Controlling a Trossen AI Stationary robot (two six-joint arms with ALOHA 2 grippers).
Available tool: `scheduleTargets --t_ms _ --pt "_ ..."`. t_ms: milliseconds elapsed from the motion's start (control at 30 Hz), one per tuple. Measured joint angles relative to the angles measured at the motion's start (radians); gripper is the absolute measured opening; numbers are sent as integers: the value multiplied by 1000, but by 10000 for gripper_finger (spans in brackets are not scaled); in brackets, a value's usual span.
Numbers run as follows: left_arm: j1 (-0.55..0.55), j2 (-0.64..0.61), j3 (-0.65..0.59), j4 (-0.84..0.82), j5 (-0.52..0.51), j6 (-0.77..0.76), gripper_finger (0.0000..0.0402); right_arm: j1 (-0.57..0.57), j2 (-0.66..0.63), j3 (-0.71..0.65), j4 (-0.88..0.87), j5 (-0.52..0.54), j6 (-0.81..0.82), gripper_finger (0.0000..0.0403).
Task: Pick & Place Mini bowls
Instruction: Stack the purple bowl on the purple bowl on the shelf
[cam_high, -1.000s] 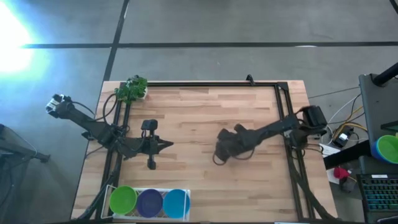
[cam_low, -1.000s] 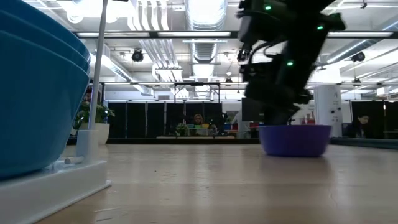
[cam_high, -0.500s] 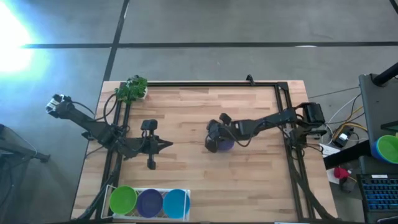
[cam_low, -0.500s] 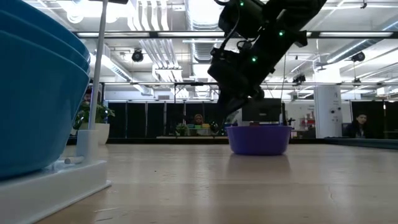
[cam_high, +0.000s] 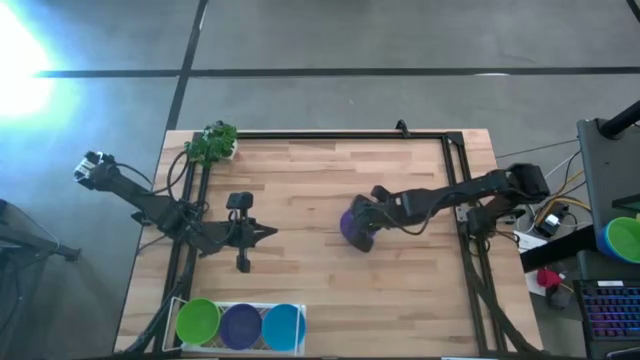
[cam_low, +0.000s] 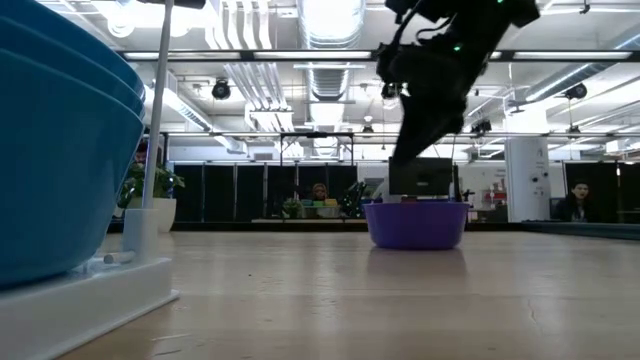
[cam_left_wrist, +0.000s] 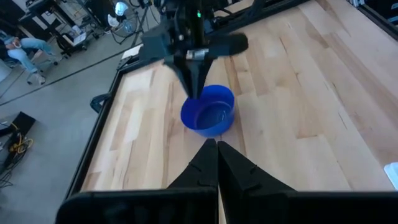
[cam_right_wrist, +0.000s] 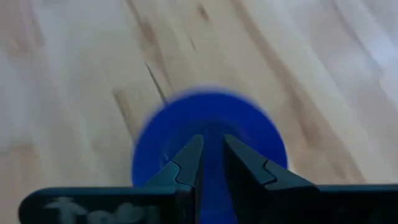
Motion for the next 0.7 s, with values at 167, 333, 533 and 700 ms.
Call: scheduleTargets --t_ms 167,333,533,700 --pt "0 0 0 -5 0 0 0 26 -31 0 -213 -12 124 59" --pt "0 0 0 -12 0 0 0 34 -27 -1 -415 -13 261 59" --pt "0 0 0 -13 0 0 0 38 -22 -31 -470 -33 288 59" --pt "0 0 0 -14 0 0 0 39 -19 -69 -407 -50 315 59"
